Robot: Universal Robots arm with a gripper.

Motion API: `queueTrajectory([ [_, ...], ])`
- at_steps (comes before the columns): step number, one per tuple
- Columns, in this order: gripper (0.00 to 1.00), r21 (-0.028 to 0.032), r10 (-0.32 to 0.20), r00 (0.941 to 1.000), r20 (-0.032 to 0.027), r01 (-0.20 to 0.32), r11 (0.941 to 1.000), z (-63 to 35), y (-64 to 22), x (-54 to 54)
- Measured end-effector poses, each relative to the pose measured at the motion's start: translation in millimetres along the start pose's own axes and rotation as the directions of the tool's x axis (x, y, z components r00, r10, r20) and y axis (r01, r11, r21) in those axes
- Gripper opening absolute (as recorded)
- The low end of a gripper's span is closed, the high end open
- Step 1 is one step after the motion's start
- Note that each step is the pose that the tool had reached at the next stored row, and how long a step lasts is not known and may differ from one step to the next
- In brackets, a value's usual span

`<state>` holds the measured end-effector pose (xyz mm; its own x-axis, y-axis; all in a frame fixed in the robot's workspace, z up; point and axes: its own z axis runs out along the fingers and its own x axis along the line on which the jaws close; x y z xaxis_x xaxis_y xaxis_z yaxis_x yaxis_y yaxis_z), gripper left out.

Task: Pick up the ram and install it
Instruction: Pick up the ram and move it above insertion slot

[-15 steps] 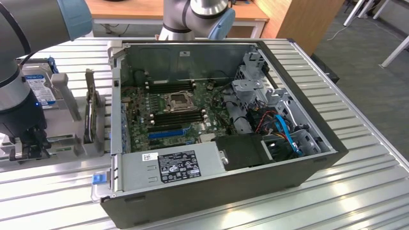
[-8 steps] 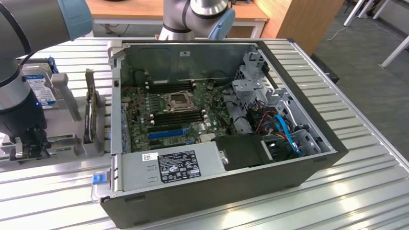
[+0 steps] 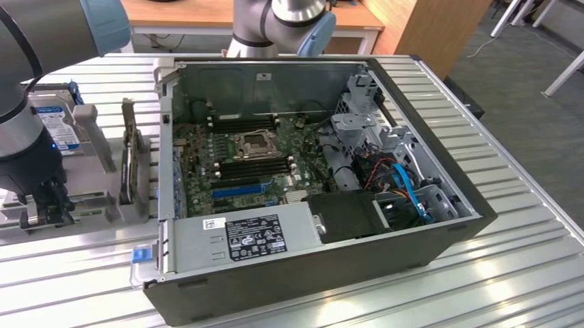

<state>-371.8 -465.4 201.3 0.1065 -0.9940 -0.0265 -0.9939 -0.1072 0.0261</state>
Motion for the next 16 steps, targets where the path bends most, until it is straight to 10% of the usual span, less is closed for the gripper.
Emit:
queueTrajectory([
  [16, 0.31, 0.0004, 0.018, 0.9998, 0.0004, -0.018, 0.9998, 0.0, 0.0, 0.0],
])
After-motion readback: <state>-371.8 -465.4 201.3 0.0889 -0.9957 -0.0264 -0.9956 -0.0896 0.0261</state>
